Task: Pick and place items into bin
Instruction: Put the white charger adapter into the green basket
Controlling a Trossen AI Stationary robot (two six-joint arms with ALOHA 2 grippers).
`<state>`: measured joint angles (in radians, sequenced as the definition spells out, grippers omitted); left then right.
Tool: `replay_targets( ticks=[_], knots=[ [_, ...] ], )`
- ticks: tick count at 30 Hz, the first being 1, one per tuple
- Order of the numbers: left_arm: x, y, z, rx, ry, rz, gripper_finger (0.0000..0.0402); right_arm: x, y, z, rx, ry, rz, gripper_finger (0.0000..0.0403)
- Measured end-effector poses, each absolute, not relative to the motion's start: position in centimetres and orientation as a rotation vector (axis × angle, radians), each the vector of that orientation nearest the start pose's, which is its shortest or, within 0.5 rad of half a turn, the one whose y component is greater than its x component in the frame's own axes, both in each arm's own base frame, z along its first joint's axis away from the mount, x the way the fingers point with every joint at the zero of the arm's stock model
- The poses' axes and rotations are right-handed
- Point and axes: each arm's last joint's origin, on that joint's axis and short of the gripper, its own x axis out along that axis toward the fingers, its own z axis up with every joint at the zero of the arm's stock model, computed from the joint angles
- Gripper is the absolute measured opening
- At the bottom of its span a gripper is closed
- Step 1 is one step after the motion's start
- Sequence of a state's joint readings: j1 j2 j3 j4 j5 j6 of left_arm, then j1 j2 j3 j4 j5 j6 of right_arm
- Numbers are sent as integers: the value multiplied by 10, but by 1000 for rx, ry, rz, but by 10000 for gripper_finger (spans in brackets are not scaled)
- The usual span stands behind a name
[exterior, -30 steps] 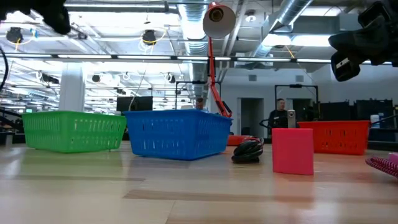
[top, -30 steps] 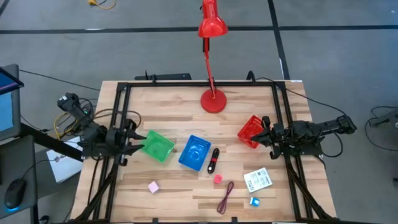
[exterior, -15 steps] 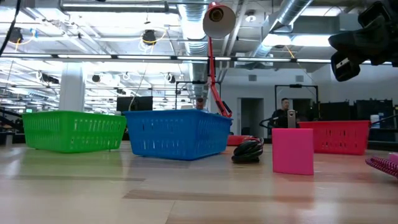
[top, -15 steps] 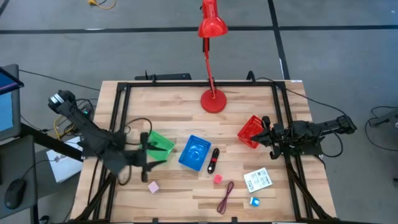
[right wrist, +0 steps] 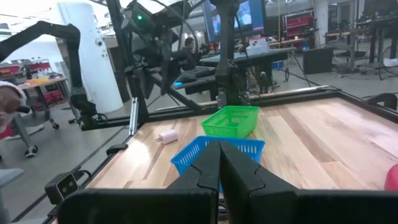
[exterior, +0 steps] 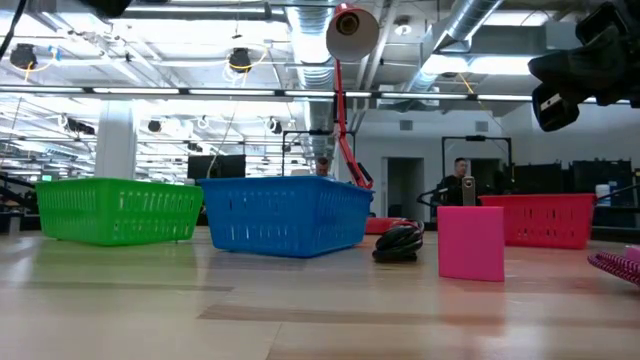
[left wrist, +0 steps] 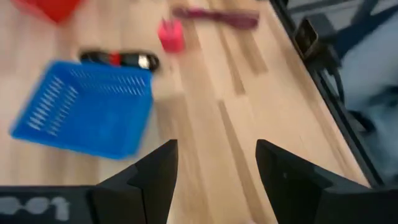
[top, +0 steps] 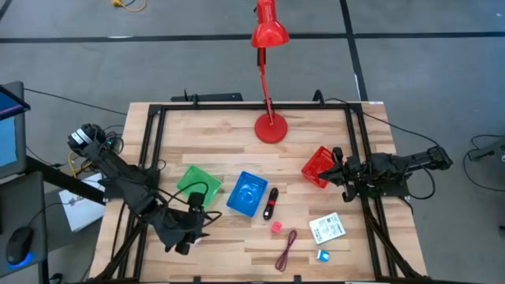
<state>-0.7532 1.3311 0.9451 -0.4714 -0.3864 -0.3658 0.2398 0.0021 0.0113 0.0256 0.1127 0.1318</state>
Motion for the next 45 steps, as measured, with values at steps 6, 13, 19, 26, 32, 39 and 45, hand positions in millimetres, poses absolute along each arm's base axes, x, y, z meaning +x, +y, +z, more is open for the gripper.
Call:
replay_targets(
  ticks=[6, 13, 19, 26, 32, 39, 45],
  knots=[
    [206, -185, 236, 67, 898, -314, 207, 95, 20, 169, 137, -22, 130, 0],
    [206, -190, 216, 97, 1038, -358, 206, 95, 20, 169, 137, -20, 130, 0],
    [207, -190, 214, 86, 1047, -333, 206, 95, 20, 169, 136, -19, 130, 0],
    [204, -194, 214, 107, 1022, -317, 206, 95, 20, 169, 136, -18, 131, 0],
    [203, -192, 213, 197, 1028, -343, 206, 95, 20, 169, 136, -17, 131, 0],
    [200, -195, 213, 132, 1047, -320, 206, 95, 20, 169, 136, -17, 132, 0],
    [200, -191, 212, 157, 1054, -295, 206, 95, 20, 169, 136, -16, 132, 0]
  ],
)
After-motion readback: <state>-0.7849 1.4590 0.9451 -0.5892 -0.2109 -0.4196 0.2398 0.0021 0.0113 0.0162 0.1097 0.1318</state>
